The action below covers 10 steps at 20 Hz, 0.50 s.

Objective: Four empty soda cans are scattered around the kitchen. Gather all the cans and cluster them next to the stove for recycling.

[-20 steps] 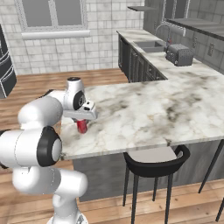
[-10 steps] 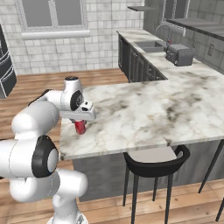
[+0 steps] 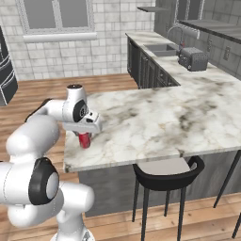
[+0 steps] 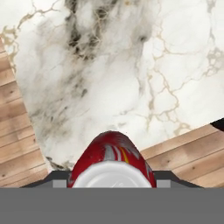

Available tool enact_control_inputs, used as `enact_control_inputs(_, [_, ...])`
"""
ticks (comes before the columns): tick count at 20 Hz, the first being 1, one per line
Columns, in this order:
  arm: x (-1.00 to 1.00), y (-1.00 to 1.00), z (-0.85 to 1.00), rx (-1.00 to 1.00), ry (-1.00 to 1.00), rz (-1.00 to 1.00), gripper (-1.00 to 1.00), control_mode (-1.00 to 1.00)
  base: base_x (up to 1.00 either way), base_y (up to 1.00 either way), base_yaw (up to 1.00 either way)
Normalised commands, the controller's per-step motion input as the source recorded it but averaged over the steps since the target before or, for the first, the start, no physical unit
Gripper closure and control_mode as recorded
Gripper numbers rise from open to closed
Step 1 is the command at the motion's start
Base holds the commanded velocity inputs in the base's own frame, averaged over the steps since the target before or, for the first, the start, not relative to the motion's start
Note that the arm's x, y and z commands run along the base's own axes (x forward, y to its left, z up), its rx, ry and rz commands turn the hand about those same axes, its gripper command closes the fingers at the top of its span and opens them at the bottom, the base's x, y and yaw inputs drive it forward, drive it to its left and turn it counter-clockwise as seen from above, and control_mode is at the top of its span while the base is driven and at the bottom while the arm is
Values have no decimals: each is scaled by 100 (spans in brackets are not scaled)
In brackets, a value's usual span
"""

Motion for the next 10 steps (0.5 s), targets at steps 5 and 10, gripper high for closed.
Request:
enact_control_inputs(5, [-26,-5,0,0,0,0,100,-100,0,0,0])
enact_control_inputs(10, [-28,-2,0,0,3,0,100,-100,0,0,0])
